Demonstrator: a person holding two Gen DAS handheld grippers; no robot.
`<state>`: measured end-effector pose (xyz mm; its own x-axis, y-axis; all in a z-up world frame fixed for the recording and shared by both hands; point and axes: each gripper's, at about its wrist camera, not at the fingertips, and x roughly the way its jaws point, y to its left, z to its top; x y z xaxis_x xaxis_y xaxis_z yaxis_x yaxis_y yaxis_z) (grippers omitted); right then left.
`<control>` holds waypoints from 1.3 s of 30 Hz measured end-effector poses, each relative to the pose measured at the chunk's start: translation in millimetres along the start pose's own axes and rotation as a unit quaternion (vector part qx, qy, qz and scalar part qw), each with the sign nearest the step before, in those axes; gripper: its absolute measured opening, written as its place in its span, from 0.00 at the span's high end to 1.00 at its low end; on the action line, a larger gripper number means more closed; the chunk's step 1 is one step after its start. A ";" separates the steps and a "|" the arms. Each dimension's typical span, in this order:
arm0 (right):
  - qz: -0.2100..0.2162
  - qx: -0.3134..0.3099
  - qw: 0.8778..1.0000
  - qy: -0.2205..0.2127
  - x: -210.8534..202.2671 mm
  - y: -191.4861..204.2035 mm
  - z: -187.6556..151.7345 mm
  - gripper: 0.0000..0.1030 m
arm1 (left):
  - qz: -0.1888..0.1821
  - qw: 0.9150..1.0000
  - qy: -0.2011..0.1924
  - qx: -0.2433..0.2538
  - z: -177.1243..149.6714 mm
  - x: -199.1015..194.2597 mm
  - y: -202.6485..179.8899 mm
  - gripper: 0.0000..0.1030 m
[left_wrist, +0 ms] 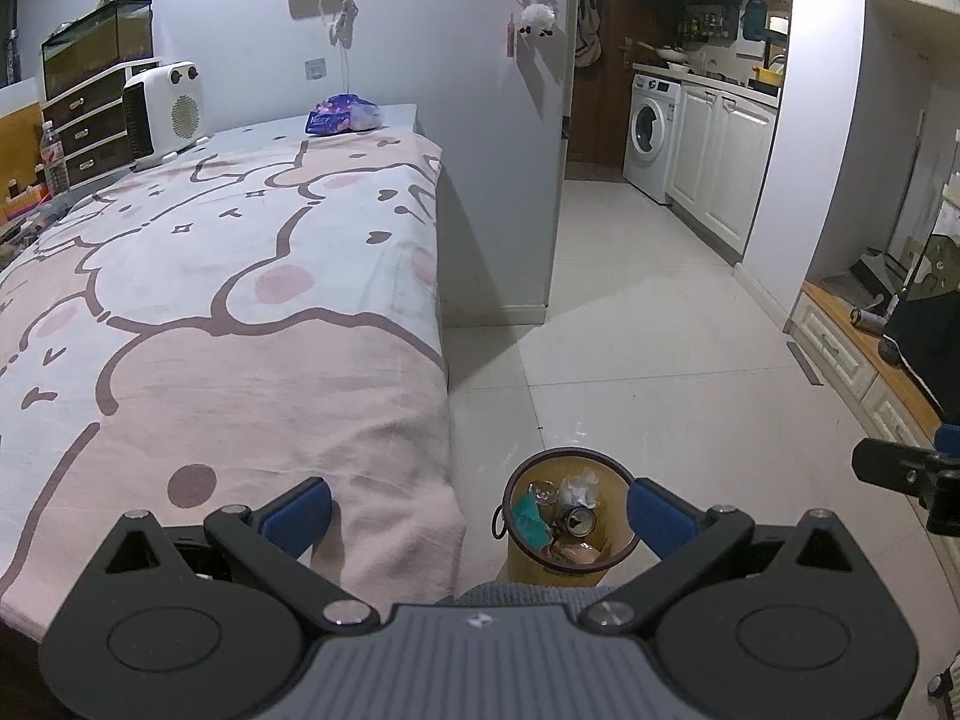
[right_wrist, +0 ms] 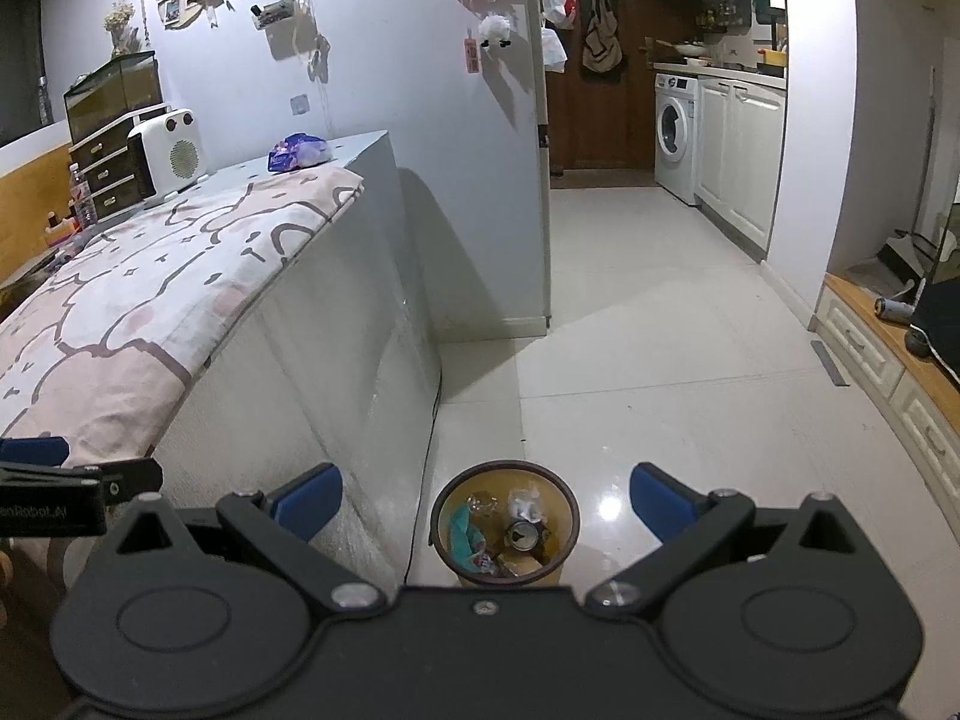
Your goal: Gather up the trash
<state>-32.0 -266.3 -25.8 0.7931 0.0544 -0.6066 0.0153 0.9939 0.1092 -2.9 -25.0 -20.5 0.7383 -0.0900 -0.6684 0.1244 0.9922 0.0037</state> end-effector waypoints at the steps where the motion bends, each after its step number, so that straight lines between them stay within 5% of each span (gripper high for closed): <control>1: -0.001 0.001 1.000 0.000 -0.1 -1.0 0.2 0.00 | 0.000 1.000 0.000 0.000 -0.1 -0.1 -0.1 0.00; 39: -0.010 0.000 1.000 -0.003 -1.1 0.3 0.2 0.00 | 0.001 1.000 -0.009 0.009 2.6 -3.9 -7.3 0.00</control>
<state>-32.8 -266.1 -24.9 0.7966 0.0334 -0.6036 0.0311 0.9949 0.0962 -4.9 -32.0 -16.1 0.7498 -0.0894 -0.6556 0.1350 0.9907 0.0192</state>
